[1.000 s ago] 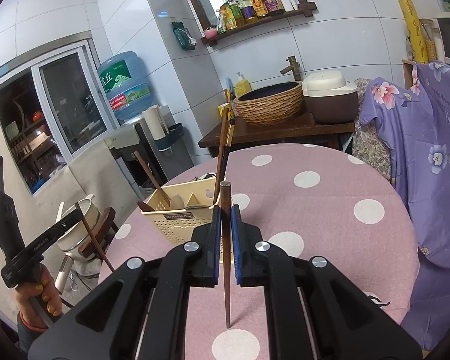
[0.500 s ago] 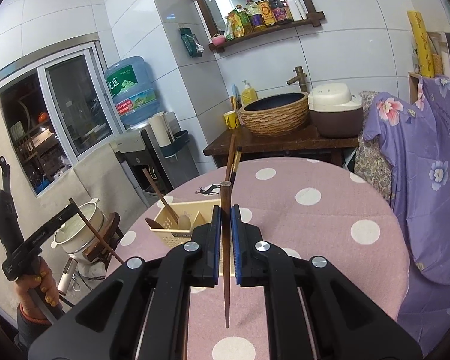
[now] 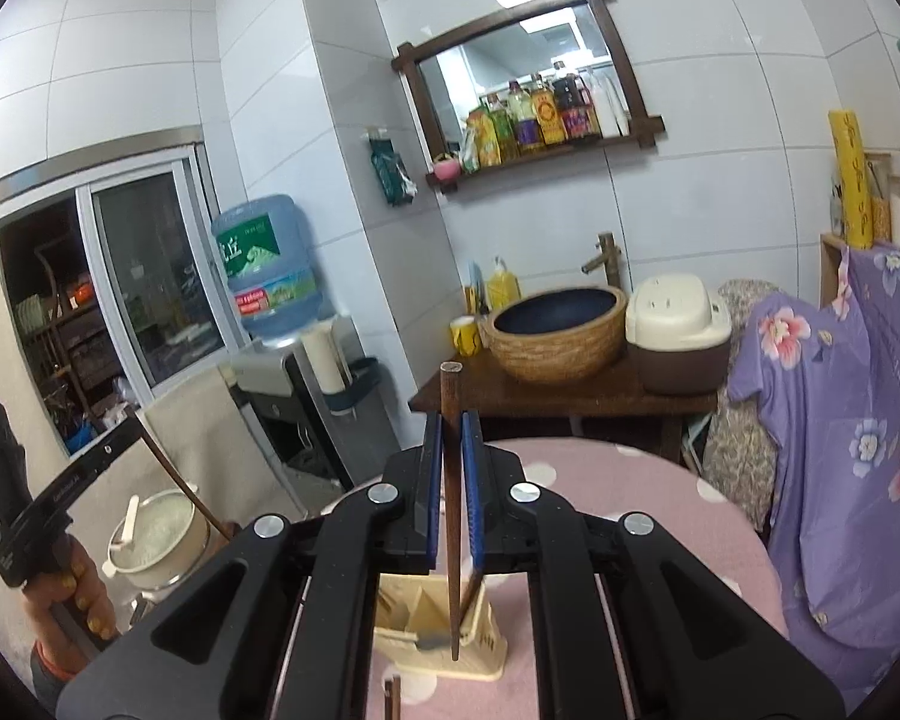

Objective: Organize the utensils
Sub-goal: 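Carry both brown chopsticks up over the cream holder with both grippers, then lower both chopsticks into the holder and open both grippers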

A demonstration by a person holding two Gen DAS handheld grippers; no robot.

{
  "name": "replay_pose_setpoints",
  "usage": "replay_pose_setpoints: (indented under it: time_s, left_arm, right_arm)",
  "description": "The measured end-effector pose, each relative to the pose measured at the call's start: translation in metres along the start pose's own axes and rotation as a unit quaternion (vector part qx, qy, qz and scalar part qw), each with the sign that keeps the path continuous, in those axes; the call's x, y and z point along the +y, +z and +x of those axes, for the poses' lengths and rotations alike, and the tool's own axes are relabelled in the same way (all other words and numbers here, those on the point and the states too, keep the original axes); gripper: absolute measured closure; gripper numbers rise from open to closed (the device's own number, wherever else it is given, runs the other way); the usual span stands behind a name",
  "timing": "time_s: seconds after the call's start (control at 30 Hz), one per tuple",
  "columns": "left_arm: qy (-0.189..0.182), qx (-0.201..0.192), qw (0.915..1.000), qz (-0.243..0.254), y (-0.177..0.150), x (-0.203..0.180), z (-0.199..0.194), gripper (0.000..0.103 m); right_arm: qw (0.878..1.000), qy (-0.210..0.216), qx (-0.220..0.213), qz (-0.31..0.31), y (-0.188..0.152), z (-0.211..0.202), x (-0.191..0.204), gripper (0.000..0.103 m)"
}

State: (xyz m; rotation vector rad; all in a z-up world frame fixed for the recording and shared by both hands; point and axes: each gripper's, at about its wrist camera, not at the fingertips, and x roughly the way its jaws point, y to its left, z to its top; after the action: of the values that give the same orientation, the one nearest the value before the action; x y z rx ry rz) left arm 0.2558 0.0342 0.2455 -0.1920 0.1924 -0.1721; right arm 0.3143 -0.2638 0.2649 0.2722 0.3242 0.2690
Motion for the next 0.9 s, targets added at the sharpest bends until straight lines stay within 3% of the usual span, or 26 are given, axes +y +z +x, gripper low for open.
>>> replay_pose_setpoints:
  time_s: [0.2,0.47,0.9]
  left_arm:
    - [-0.008,0.0,0.9998,-0.019,0.004,-0.016,0.026,0.095]
    - [0.005,0.034,0.9994,0.005,-0.047,-0.028,0.06,0.095]
    - [0.01,0.098,0.9952,0.0,-0.105,-0.021,0.086,0.095]
  right_arm:
    - [1.0,-0.002,-0.019,-0.001,0.005,0.033,0.019,0.095]
    - [0.999,-0.01,0.035,0.001,-0.053,0.086,0.019,0.095]
    - [0.997,-0.011,0.075,-0.022,-0.107,0.101,0.02,0.095]
